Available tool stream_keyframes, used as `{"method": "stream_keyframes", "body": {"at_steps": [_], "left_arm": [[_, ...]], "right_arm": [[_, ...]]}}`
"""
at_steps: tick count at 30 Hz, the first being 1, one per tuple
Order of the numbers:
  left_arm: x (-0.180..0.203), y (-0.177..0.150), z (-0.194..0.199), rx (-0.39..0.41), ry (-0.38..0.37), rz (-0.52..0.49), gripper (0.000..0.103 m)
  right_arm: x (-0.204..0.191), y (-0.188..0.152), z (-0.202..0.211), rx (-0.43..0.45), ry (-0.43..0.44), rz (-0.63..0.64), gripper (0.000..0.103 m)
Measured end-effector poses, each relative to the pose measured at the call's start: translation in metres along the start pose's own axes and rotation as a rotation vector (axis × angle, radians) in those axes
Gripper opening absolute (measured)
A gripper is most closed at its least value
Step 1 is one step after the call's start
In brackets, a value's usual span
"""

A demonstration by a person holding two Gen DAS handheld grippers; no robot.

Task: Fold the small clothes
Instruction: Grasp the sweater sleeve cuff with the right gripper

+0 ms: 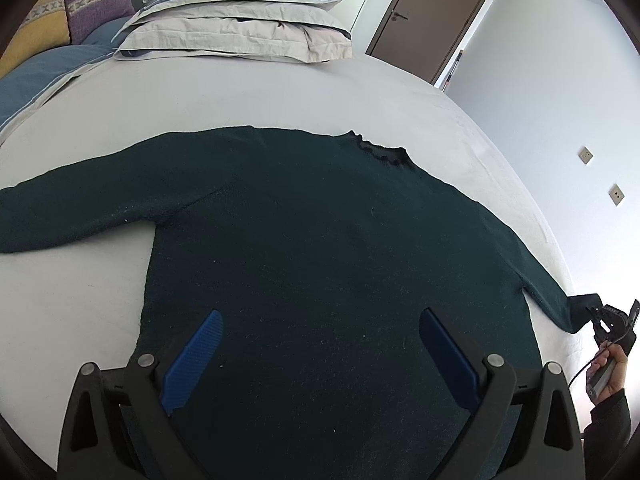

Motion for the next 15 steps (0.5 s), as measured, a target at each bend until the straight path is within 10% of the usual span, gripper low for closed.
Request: {"method": "stream_keyframes", "body": {"at_steps": [7, 15], "left_arm": [[-0.012, 0.011, -0.001, 0.006, -0.059, 0.044, 0.093], [-0.044, 0.025, -0.001, 0.019, -0.094, 0.129, 0.090]], "right_arm": [[-0.171, -0.053, -0.033, -0.094, 0.196, 0.408, 0.006], [-0.343, -0.236, -0.095, -0.355, 0.367, 0.635, 0.006]]}}
Point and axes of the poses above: each gripper's, at about its wrist camera, not at the fingertips, and z roughly against the way its jaws point, x to its right, y to its top, the point moved 4 cm from there along -z, roughly the way its jaws point, and after that the axes turned 2 degrees about y, right-handed, at the moved point
